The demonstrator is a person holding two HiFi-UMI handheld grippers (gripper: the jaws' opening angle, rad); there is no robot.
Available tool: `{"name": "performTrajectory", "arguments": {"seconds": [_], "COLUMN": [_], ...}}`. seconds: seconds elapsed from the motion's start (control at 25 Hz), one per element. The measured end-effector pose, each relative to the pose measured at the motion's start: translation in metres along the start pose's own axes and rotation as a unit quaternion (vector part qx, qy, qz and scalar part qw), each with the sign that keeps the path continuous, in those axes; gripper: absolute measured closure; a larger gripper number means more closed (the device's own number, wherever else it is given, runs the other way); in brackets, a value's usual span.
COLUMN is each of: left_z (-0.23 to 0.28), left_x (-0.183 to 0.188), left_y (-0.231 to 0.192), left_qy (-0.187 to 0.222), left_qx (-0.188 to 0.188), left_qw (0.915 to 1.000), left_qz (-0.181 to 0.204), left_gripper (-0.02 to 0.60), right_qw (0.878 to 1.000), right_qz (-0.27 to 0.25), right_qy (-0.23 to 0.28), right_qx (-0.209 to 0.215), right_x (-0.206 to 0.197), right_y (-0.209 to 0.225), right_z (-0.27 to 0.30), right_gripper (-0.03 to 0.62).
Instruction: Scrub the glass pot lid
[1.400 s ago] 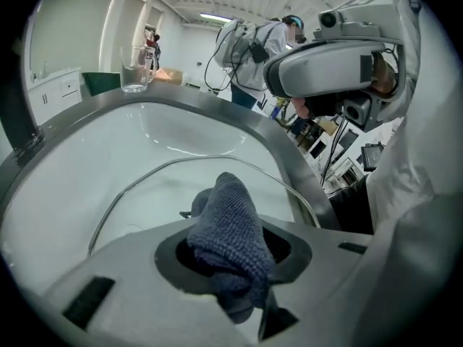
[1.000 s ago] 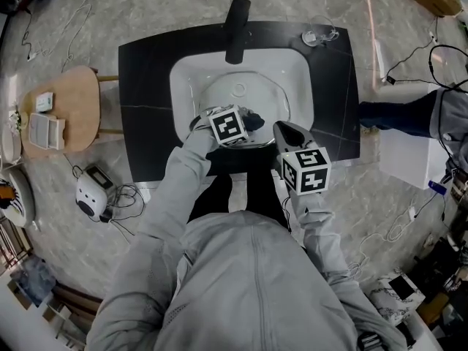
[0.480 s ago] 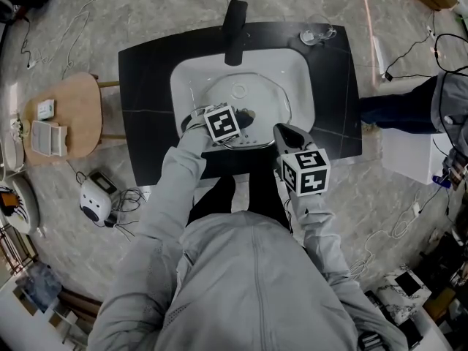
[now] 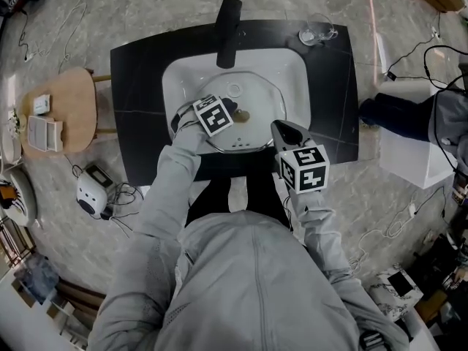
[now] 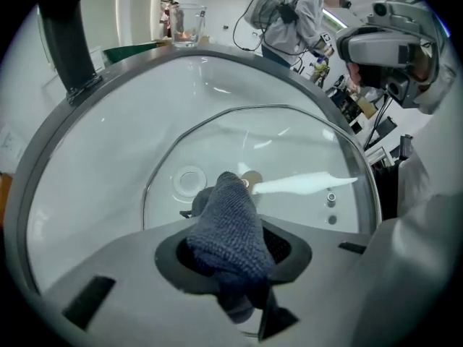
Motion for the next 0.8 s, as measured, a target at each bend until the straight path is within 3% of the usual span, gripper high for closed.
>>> {"name": "performTrajectory", "arguments": {"seconds": [0.16,0.36,0.8], "left_z": [0.007,0.013,0.023], "left_x": [0.006,0.014,0.034], "left_y": [-0.014,-0.024,-0.020], "left_qy": [0.010,0.044,0.089], "left_qx": [0.018,0.014,-0.018], "left_qw": [0.9992,0.9956,0.9915], "left_qz": [-0.033,-0.082,-0.094], "left_gripper": [0.462,0.462,0.462], "right_qw": [1.000,0.999,0.998], "right_qz": [-0.006,-0.010,-0.016], "right_qy": [-0.013,-0.028,-0.040], "right_qx": [0.011,0.025,0.039], "right_x": [0.003,0.005,0.013], "right_y": [0.012,0.025,0.043], "right_z": [0.004,0.012,0.023], "right_gripper": [0.565,0.565,0.565]}}
Point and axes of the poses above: the fingertips, and each gripper's own axes: z forward along the fingers, y to its right, x out of its top, the point moved 9 cm from there along -z, backward along the fingers, and after that the axes turned 4 degrees about x, right-handed, at the moved point
